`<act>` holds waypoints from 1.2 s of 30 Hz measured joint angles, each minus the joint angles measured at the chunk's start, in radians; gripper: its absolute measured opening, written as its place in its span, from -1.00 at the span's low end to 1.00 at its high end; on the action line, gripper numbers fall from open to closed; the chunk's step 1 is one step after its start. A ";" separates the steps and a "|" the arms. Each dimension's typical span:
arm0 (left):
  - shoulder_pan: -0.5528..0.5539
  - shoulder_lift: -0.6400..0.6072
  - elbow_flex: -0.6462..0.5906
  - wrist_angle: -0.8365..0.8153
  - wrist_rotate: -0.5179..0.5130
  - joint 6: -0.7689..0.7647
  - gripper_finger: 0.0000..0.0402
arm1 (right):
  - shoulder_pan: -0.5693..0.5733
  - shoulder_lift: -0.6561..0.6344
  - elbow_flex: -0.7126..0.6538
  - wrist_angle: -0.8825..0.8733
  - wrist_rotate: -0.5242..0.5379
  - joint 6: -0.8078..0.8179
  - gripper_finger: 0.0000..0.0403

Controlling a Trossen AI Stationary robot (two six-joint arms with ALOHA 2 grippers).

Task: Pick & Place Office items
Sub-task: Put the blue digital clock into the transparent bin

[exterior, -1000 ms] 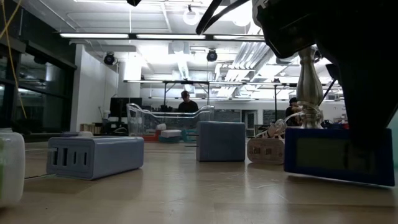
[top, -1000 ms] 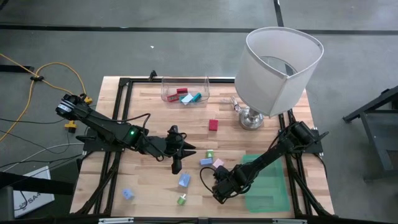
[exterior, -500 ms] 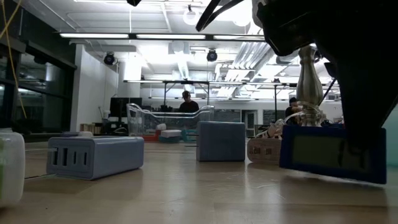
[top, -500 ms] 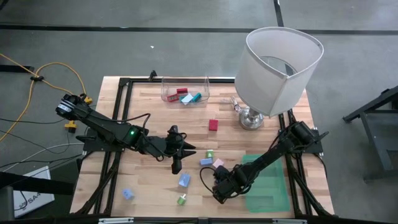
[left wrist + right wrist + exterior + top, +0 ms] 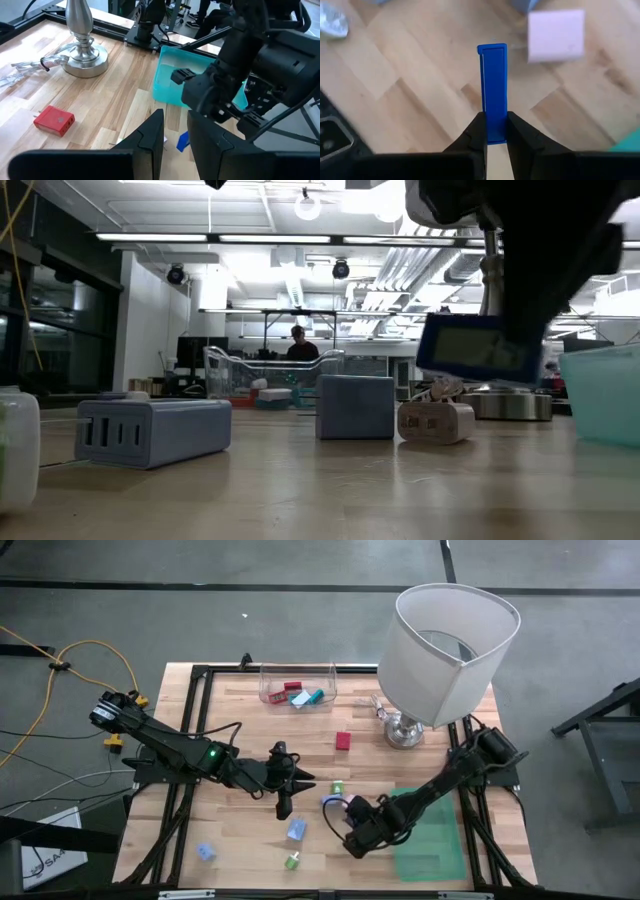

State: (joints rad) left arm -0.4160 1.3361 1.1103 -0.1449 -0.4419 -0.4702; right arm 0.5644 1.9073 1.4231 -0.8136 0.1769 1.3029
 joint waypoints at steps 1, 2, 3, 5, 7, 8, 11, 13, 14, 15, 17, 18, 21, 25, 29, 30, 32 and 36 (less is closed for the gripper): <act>0.000 0.000 0.000 0.002 0.000 0.000 -0.59 | -0.005 0.000 0.000 -0.003 0.010 -0.008 -0.82; 0.000 0.000 0.000 0.005 0.000 0.000 -0.59 | -0.011 0.000 0.000 -0.005 0.021 -0.021 -0.82; 0.000 0.000 0.000 0.008 0.000 0.000 -0.59 | -0.017 -0.001 0.000 -0.005 0.034 -0.032 -0.82; 0.000 0.000 0.000 0.014 0.000 0.000 -0.59 | -0.029 -0.003 0.000 -0.005 0.070 -0.056 -0.82; 0.000 0.000 0.000 0.021 0.000 0.000 -0.59 | -0.041 -0.003 0.000 -0.008 0.105 -0.083 -0.82; 0.000 0.000 0.000 0.022 0.000 0.000 -0.59 | -0.047 -0.004 0.000 -0.009 0.116 -0.097 -0.82; 0.000 0.000 0.000 0.022 0.000 0.000 -0.59 | -0.063 -0.021 0.000 -0.009 0.154 -0.131 -0.82; 0.000 0.000 0.000 0.023 0.000 0.000 -0.59 | -0.071 -0.032 0.000 -0.008 0.168 -0.152 -0.82; 0.000 0.000 0.000 0.023 0.000 0.000 -0.59 | -0.075 -0.035 0.000 -0.008 0.174 -0.161 -0.82; 0.000 0.000 0.000 0.025 0.000 0.000 -0.59 | -0.079 -0.039 0.000 -0.009 0.180 -0.170 -0.82; 0.000 0.000 0.000 0.027 0.000 0.000 -0.59 | -0.083 -0.047 0.000 -0.007 0.197 -0.187 -0.82; 0.000 0.000 0.000 0.027 0.000 0.000 -0.59 | -0.086 -0.048 0.000 -0.006 0.201 -0.196 -0.82; 0.000 0.000 0.000 0.027 0.000 0.000 -0.59 | -0.090 -0.047 0.000 -0.005 0.209 -0.219 -0.82; 0.000 0.000 0.000 0.027 0.000 0.000 -0.59 | -0.088 -0.047 0.000 -0.004 0.213 -0.246 -0.82; 0.000 0.000 0.000 0.027 0.000 0.000 -0.59 | -0.067 -0.049 0.000 -0.001 0.215 -0.265 -0.82; 0.000 0.000 0.000 0.027 0.000 0.000 -0.59 | -0.058 -0.051 0.000 -0.001 0.214 -0.276 -0.82; 0.000 0.000 0.000 0.027 0.000 0.000 -0.59 | -0.040 -0.056 0.000 0.007 0.216 -0.308 -0.82; 0.000 0.000 0.000 0.028 0.000 0.000 -0.59 | -0.002 -0.076 0.000 0.011 0.235 -0.394 -0.82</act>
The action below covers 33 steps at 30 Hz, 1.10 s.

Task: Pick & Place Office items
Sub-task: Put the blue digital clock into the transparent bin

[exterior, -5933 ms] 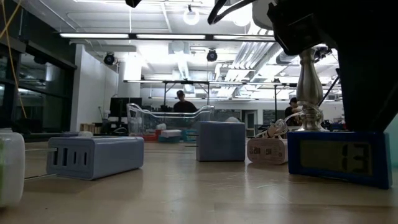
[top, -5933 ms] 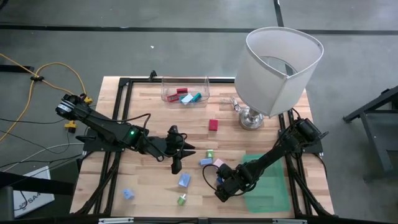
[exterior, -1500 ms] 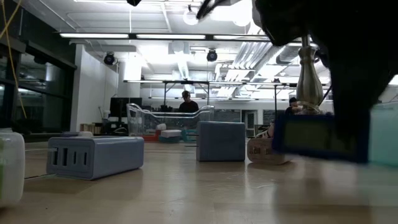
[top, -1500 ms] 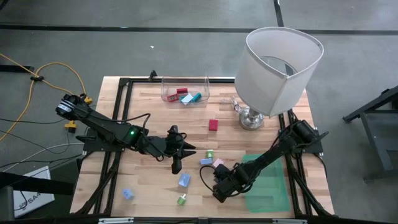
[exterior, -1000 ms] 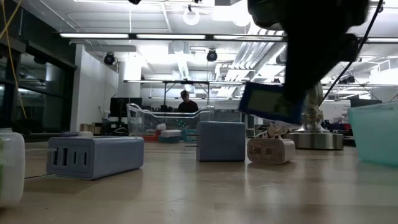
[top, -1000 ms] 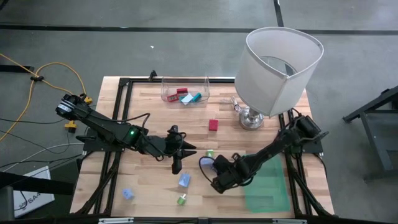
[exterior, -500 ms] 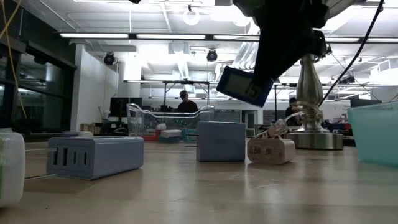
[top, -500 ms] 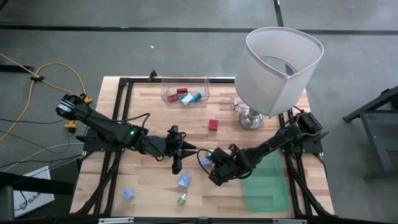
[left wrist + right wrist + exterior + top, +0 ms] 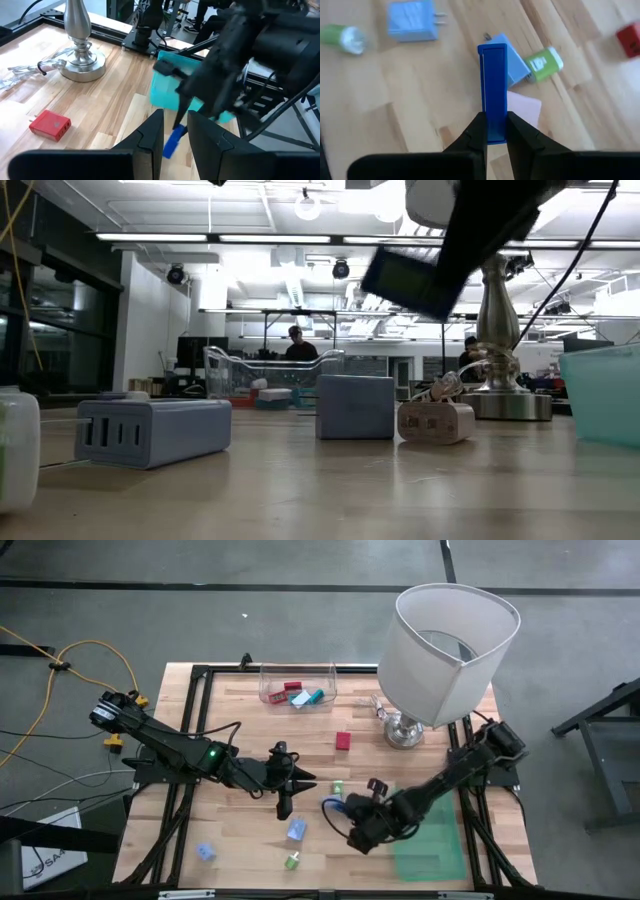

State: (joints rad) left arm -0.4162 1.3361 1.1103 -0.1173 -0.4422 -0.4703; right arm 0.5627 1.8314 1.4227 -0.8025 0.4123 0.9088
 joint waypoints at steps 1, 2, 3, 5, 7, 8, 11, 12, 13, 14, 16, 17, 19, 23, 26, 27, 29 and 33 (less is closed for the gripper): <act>0.000 0.000 0.000 0.003 0.000 0.000 -0.59 | 0.006 -0.008 0.000 0.008 0.015 -0.023 -0.82; 0.003 0.000 0.000 0.010 0.000 0.000 -0.59 | 0.014 -0.015 0.001 0.012 0.038 -0.040 -0.82; 0.005 0.000 0.000 0.022 0.000 0.000 -0.59 | 0.024 -0.022 0.001 0.012 0.062 -0.050 -0.82; 0.010 0.000 0.000 0.029 0.000 0.000 -0.59 | 0.033 -0.030 0.001 0.022 0.107 -0.081 -0.82; 0.011 0.001 0.000 0.035 0.000 0.000 -0.59 | 0.040 -0.044 0.001 0.031 0.140 -0.104 -0.82; 0.011 0.001 -0.001 0.045 0.000 0.000 -0.59 | 0.042 -0.051 0.001 0.037 0.150 -0.111 -0.82; 0.010 0.000 -0.001 0.061 0.000 0.000 -0.59 | 0.038 -0.060 0.001 0.045 0.166 -0.134 -0.82; 0.010 0.000 -0.001 0.065 0.000 0.000 -0.59 | 0.038 -0.060 0.001 0.049 0.165 -0.142 -0.82; 0.010 0.000 -0.001 0.069 0.000 0.000 -0.59 | 0.038 -0.061 0.001 0.053 0.165 -0.151 -0.82; 0.010 0.000 -0.001 0.075 0.000 0.000 -0.59 | 0.035 -0.062 0.001 0.060 0.167 -0.156 -0.82; 0.010 0.000 -0.001 0.077 0.000 0.000 -0.59 | 0.031 -0.063 0.001 0.075 0.166 -0.165 -0.82; 0.011 0.000 -0.001 0.076 0.000 0.000 -0.59 | 0.030 -0.063 0.001 0.078 0.166 -0.171 -0.82; 0.014 0.000 -0.001 0.076 0.000 0.000 -0.59 | 0.030 -0.063 0.001 0.084 0.166 -0.173 -0.82; 0.021 0.000 -0.001 0.072 0.000 0.000 -0.59 | 0.030 -0.063 0.001 0.089 0.166 -0.173 -0.82; 0.017 0.004 -0.001 0.046 0.010 0.000 -0.59 | 0.031 -0.063 0.001 0.089 0.166 -0.173 -0.82; 0.016 0.005 -0.001 0.024 0.023 0.000 -0.59 | 0.031 -0.063 0.001 0.089 0.164 -0.173 -0.82; 0.015 0.008 -0.001 -0.020 0.045 0.000 -0.59 | 0.031 -0.063 0.001 0.090 0.162 -0.173 -0.82; 0.009 0.033 -0.001 -0.074 0.109 0.000 -0.59 | 0.031 -0.063 0.001 0.096 0.162 -0.173 -0.82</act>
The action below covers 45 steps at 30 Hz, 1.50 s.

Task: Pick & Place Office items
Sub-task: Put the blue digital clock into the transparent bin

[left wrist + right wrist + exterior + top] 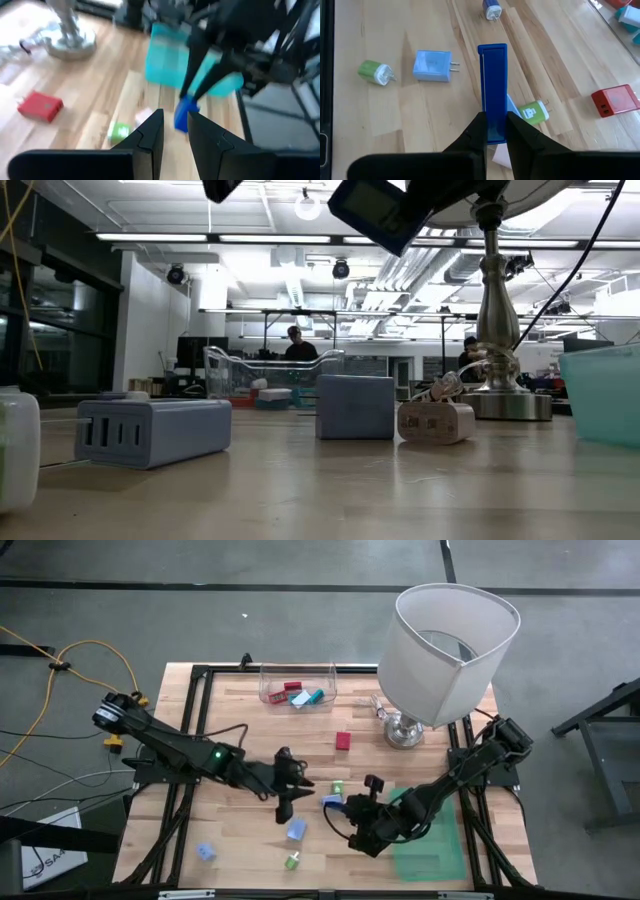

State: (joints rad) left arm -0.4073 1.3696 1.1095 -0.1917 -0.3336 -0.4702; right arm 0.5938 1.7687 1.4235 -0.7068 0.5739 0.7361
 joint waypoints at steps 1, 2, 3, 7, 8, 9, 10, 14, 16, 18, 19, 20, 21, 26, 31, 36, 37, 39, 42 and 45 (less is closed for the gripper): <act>-0.004 0.013 0.000 0.002 0.011 0.000 -0.59 | 0.000 0.000 0.000 0.006 0.000 0.000 -0.82; -0.010 0.026 0.000 0.004 0.018 0.000 -0.59 | 0.000 0.000 0.000 0.010 0.000 0.000 -0.82; -0.014 0.038 0.000 0.007 0.020 0.000 -0.59 | 0.000 0.000 0.000 0.012 0.000 -0.003 -0.82; -0.023 0.089 0.000 0.030 0.026 0.041 -0.59 | 0.000 0.000 0.000 0.029 0.000 -0.007 -0.82; -0.023 0.100 0.000 0.035 0.026 0.062 -0.59 | 0.000 0.000 0.000 0.031 0.000 -0.007 -0.82; -0.022 0.107 0.000 0.046 0.026 0.074 -0.59 | 0.000 0.000 0.000 0.032 0.000 -0.007 -0.82; -0.022 0.111 0.000 0.049 0.025 0.077 -0.59 | 0.000 0.000 0.000 0.031 0.000 -0.007 -0.82; -0.022 0.113 0.000 0.062 0.024 0.082 -0.59 | 0.000 0.000 0.000 0.032 -0.018 -0.007 -0.82; -0.021 0.113 0.000 0.063 0.024 0.082 -0.59 | 0.000 0.000 0.000 0.033 -0.027 -0.007 -0.82; -0.021 0.113 0.000 0.073 0.024 0.082 -0.59 | 0.000 0.000 0.000 0.033 -0.027 -0.007 -0.82; -0.021 0.113 0.000 0.074 0.024 0.082 -0.58 | 0.000 0.000 0.000 0.033 -0.026 -0.007 -0.82; -0.021 0.113 0.000 0.074 0.024 0.082 -0.57 | 0.000 0.000 0.000 0.033 -0.026 -0.007 -0.82; -0.021 0.113 0.000 0.072 0.024 0.082 -0.56 | 0.000 0.000 0.000 0.034 -0.027 -0.007 -0.82; -0.021 0.113 0.000 0.072 0.023 0.082 -0.38 | 0.000 0.000 0.000 0.035 -0.026 -0.007 -0.82; -0.021 0.113 0.000 0.072 0.023 0.083 -0.25 | 0.000 0.000 0.000 0.035 -0.026 -0.007 -0.82; -0.022 0.113 0.000 0.073 0.062 0.134 -0.22 | 0.000 0.001 0.000 0.040 -0.024 -0.007 -0.82; -0.024 0.113 0.000 0.075 0.069 0.140 -0.22 | 0.000 0.001 0.000 0.040 -0.023 -0.007 -0.82; -0.030 0.113 0.000 0.083 0.072 0.142 -0.22 | 0.000 0.001 0.000 0.040 -0.023 -0.007 -0.82; -0.033 0.113 0.000 0.093 0.071 0.143 -0.22 | 0.000 0.001 0.000 0.049 -0.023 -0.010 -0.82; -0.033 0.113 0.000 0.093 0.071 0.143 -0.22 | 0.000 0.001 0.000 0.073 -0.023 -0.036 -0.82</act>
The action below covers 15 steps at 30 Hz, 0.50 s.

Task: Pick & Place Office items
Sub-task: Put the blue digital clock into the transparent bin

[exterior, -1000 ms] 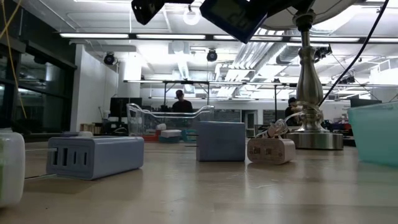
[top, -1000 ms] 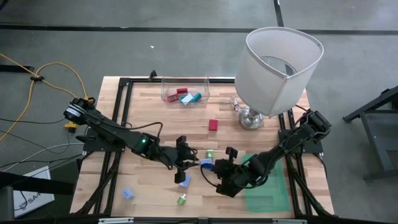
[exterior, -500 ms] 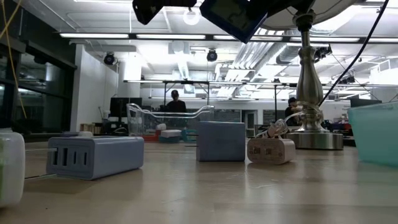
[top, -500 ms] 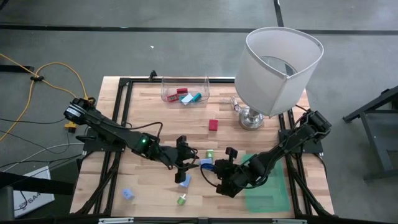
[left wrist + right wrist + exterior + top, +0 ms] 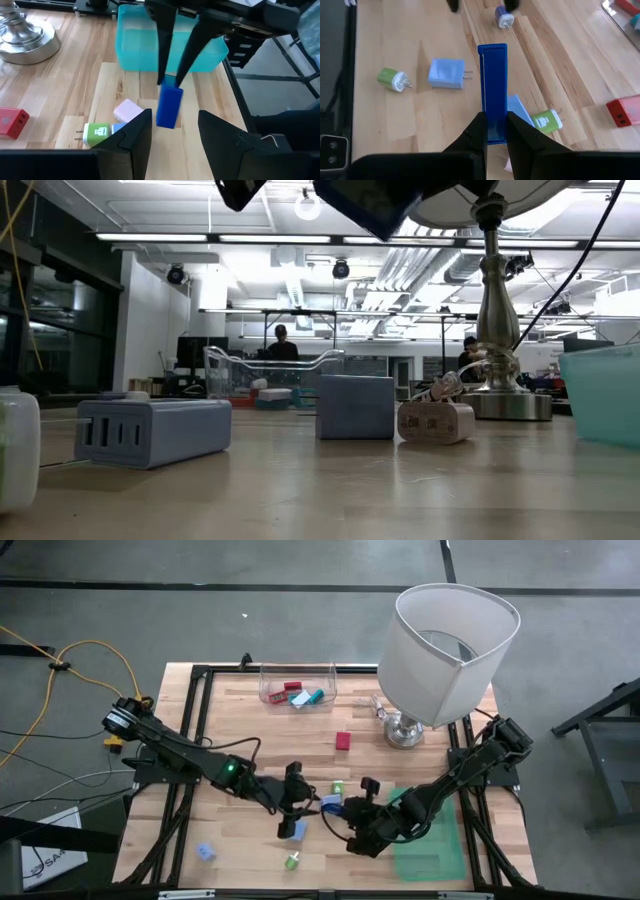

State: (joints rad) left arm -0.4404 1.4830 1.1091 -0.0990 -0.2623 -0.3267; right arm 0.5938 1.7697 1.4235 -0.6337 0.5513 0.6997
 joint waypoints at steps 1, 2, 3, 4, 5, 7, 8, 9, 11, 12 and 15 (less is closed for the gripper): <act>0.000 0.000 0.000 0.000 0.000 0.000 -0.22 | 0.000 0.000 0.000 0.013 0.000 -0.009 -0.82; 0.000 0.000 0.000 0.000 0.000 0.000 -0.22 | 0.000 0.000 0.000 0.026 0.000 -0.019 -0.82; 0.001 0.000 0.000 0.000 0.000 0.000 -0.22 | 0.000 0.000 0.000 0.036 0.000 -0.026 -0.82; 0.000 0.000 0.000 0.000 0.000 0.000 -0.22 | 0.000 0.000 0.000 0.043 0.000 -0.032 -0.82; 0.000 0.000 0.000 0.001 0.000 0.000 -0.22 | 0.000 0.000 0.000 0.049 0.000 -0.040 -0.82; 0.000 0.000 0.000 0.006 0.000 0.000 -0.22 | 0.000 0.000 0.000 0.054 0.000 -0.046 -0.82; 0.000 0.000 0.000 0.006 0.000 -0.001 -0.22 | -0.001 0.000 0.000 0.056 0.000 -0.047 -0.82; 0.000 0.000 0.000 0.006 0.000 -0.001 -0.22 | -0.001 0.000 0.000 0.060 0.000 -0.048 -0.82; 0.000 0.000 0.000 0.006 0.000 -0.001 -0.22 | -0.001 0.000 0.000 0.071 0.001 -0.051 -0.82; 0.001 0.000 0.000 0.007 0.000 -0.001 -0.22 | -0.001 0.000 0.000 0.075 0.003 -0.051 -0.82; 0.000 0.000 0.000 0.011 0.000 -0.002 -0.22 | -0.001 0.000 0.000 0.078 0.020 -0.053 -0.82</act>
State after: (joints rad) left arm -0.4399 1.4830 1.1091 -0.0883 -0.2623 -0.3286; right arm 0.5930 1.7699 1.4235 -0.5552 0.5717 0.6465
